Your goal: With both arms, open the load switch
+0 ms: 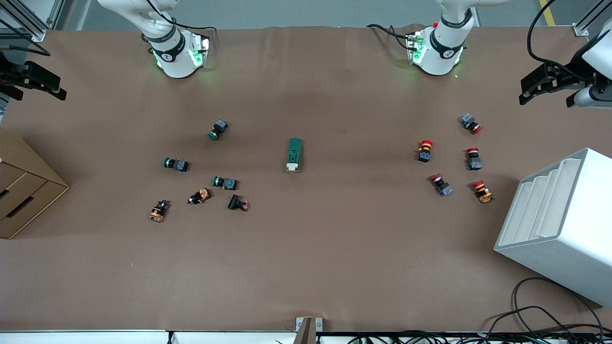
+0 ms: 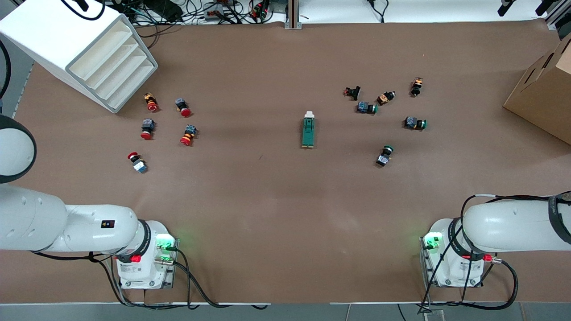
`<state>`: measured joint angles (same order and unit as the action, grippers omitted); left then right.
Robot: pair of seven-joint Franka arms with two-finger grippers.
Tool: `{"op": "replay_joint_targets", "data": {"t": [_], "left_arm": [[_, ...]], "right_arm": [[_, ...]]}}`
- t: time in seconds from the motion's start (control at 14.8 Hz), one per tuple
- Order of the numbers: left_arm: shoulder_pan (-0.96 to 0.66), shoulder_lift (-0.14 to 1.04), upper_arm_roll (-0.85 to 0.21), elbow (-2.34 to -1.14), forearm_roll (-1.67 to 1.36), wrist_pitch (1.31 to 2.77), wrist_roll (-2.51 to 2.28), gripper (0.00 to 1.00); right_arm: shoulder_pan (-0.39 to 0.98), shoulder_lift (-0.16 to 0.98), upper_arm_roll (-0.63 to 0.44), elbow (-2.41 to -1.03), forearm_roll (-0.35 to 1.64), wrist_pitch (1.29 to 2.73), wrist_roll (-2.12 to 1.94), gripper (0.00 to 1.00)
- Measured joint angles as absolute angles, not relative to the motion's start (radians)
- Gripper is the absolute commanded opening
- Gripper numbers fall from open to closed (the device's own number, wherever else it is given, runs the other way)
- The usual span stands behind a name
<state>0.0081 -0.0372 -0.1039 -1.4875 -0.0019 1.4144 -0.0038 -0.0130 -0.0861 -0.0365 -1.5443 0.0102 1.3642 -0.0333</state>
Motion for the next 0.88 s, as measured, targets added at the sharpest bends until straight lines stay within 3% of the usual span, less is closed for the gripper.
{"op": "replay_joint_targets", "data": {"t": [0.54, 0.88], "left_arm": [[-0.002, -0.037, -0.149, -1.487, -0.003, 1.415, -0.005, 1.00], [-0.016, -0.035, -0.372, -1.490, -0.004, 1.450, -0.262, 1.00]], "right_arm": [[-0.013, -0.086, -0.037, -1.544, 0.010, 1.364, -0.033, 1.00], [-0.013, -0.086, -0.038, -1.540, 0.010, 1.367, -0.033, 1.00]]}}
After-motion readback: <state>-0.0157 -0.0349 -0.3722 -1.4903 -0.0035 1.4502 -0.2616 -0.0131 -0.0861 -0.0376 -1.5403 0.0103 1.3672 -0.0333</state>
